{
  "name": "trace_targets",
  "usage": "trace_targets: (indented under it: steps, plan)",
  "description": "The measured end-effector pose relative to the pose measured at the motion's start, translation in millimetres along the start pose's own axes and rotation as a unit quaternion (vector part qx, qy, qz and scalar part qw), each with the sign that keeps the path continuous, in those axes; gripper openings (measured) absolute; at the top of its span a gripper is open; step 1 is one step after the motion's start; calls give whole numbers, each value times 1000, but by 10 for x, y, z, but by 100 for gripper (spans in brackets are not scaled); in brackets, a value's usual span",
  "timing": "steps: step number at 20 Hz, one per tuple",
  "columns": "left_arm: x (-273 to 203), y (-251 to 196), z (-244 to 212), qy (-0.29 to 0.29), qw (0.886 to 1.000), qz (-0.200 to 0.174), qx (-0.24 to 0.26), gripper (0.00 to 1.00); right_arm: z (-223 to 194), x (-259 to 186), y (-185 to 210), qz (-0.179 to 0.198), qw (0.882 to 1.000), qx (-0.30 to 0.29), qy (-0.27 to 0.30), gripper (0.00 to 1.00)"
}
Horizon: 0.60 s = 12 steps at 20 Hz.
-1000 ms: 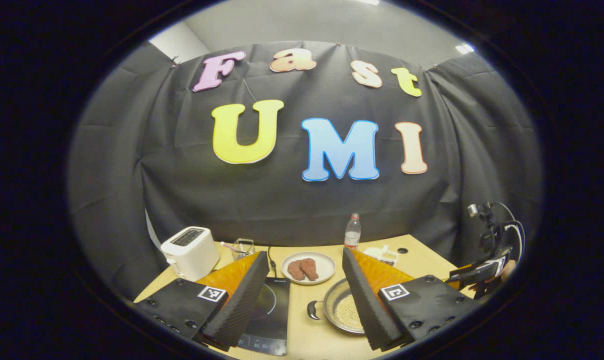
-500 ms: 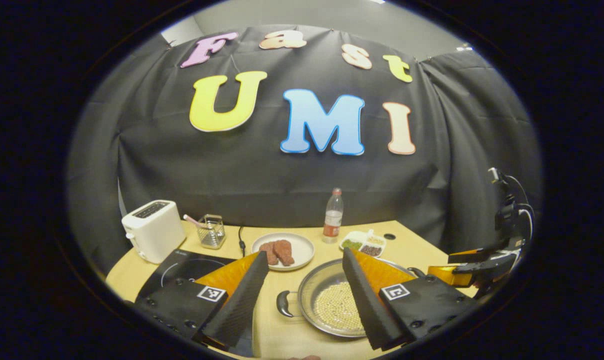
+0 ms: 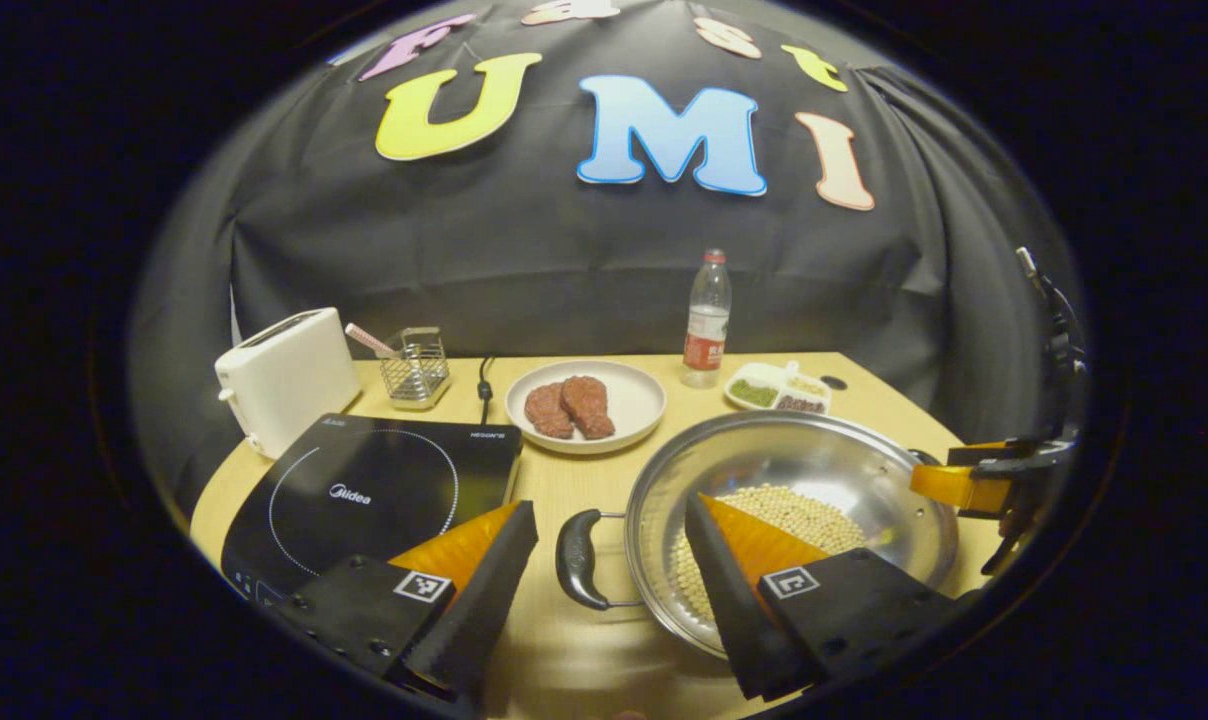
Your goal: First push the handle of the pot to place it horizontally, then grasp the pot with both hands and set it on the induction cooktop.
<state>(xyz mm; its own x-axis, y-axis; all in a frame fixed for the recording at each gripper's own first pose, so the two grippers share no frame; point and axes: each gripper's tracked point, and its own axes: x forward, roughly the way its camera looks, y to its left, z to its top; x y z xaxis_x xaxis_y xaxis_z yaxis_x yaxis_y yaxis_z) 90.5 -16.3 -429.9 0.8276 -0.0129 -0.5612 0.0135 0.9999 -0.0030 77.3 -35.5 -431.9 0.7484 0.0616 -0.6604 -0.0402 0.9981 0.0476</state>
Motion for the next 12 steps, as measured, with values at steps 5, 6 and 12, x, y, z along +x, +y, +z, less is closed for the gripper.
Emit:
trace_targets:
  steps: [5,6,12]
  plan:
    - [156,7,-201,34,999,0,7,98,-113,138,-14,-7,1000,-7,26,98]
    - [173,-6,-227,38,999,-4,11,98,-119,152,-11,-6,1000,-6,30,98]
    - [212,-2,-329,54,998,-7,21,94,-177,287,-7,3,998,1,55,95]
